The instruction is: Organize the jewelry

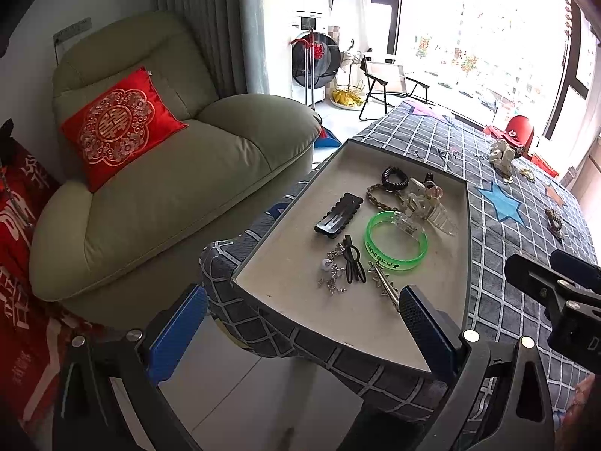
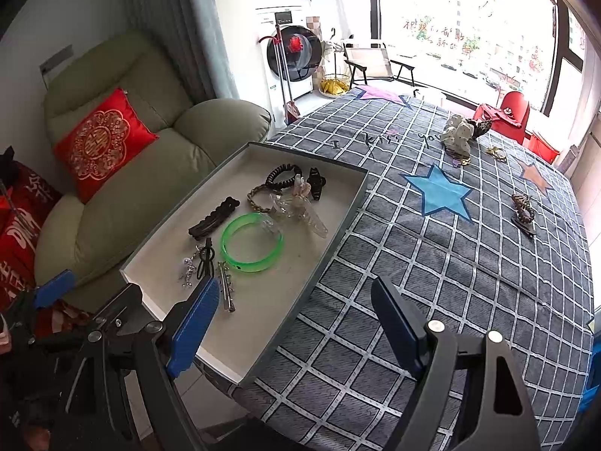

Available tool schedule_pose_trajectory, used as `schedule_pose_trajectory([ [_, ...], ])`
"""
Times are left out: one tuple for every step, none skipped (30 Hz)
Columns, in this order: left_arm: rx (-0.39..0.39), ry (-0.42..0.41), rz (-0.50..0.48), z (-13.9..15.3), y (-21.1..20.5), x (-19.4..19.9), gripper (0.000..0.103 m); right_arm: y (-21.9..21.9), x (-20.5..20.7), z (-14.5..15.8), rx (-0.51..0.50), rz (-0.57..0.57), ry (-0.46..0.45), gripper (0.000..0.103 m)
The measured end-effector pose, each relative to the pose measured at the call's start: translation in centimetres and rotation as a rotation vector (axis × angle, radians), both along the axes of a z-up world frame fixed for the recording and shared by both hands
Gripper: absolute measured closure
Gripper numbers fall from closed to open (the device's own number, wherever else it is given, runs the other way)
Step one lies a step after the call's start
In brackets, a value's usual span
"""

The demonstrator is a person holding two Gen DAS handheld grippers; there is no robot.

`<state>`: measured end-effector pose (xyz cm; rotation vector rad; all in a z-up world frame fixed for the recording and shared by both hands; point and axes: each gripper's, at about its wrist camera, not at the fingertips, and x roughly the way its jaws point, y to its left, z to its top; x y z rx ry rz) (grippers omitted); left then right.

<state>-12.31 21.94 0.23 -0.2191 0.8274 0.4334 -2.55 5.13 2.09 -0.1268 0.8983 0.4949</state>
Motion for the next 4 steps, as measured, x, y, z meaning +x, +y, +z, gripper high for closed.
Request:
schedule_pose_trajectory([
  [0.002, -0.001, 0.0, 0.02, 0.0, 0.03, 0.0, 0.07, -0.12, 0.02, 0.001, -0.001, 0.0, 0.018],
  [0.003, -0.001, 0.0, 0.01, -0.02, 0.03, 0.0, 0.09, -0.26, 0.06, 0.001, -0.001, 0.0, 0.018],
  [0.003, 0.001, -0.001, -0.02, -0.01, 0.07, 0.0, 0.08, -0.3, 0.03, 0.0, 0.0, -0.001, 0.018],
  [0.003, 0.002, -0.002, -0.04, -0.06, 0.06, 0.0, 0.06, -0.26, 0.03, 0.001, 0.0, 0.0, 0.018],
])
